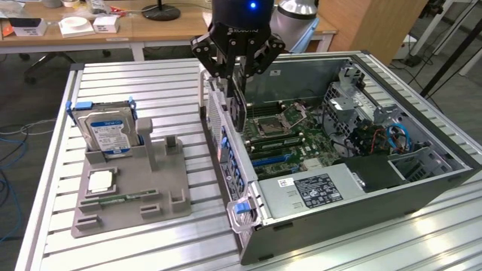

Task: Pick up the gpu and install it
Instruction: 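Pick up the gpu and move the gpu toward the slot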

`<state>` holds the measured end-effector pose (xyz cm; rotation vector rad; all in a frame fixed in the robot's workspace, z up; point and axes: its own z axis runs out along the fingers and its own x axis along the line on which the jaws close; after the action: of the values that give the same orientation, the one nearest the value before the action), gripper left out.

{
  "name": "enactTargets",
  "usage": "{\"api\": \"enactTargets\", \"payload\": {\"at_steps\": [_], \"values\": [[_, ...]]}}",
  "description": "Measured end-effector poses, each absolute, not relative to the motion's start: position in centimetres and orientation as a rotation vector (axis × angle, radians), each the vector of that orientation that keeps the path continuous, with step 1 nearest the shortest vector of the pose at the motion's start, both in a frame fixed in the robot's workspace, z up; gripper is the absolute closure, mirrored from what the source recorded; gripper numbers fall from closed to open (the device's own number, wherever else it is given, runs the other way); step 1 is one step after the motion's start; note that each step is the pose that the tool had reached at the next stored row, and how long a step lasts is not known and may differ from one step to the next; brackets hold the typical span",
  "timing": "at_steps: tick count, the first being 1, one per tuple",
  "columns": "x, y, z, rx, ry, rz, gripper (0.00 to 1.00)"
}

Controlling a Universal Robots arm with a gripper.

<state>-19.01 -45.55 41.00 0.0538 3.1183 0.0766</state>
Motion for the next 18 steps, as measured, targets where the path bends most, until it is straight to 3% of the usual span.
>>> {"api": "enactTargets", "payload": {"at_steps": [18], "values": [[-17.0, -45.6, 41.0, 0.054, 3.118, 0.077, 0.74]]}}
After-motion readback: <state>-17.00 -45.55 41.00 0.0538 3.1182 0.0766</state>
